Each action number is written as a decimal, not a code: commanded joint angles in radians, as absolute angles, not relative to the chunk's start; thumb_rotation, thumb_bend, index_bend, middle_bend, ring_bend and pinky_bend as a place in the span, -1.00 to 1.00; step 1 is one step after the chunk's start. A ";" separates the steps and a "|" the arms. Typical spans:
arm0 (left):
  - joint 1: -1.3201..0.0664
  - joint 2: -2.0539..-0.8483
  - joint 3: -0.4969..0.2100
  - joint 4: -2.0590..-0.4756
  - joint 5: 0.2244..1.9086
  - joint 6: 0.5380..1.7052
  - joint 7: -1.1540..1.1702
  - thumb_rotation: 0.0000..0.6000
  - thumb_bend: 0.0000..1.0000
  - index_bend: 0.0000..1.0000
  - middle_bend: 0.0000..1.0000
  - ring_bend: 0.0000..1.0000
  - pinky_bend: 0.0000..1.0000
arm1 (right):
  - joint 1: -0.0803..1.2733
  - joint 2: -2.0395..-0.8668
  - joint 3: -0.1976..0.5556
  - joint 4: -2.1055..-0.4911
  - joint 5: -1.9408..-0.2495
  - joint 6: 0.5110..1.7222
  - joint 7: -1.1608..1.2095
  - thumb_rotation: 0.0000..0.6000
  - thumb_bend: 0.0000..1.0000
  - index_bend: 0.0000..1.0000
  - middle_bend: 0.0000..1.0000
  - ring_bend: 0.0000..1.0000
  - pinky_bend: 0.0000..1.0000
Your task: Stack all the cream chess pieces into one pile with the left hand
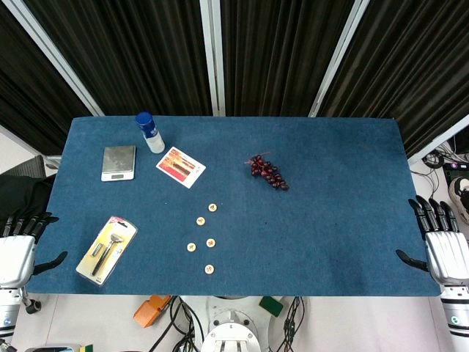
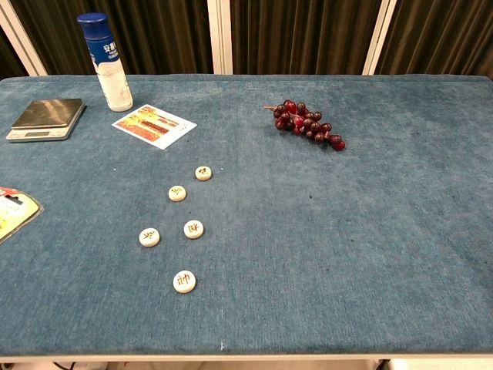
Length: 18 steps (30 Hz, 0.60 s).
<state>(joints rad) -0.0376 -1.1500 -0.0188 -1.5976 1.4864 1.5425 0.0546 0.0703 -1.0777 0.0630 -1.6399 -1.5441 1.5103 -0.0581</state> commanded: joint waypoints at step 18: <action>-0.291 -1.247 -0.058 -1.724 1.567 1.232 0.220 1.00 -0.68 -0.44 -0.60 -0.74 -0.95 | 0.055 -1.057 0.068 -1.611 -1.558 1.553 0.008 1.00 -0.66 -1.00 -0.81 -1.00 -0.91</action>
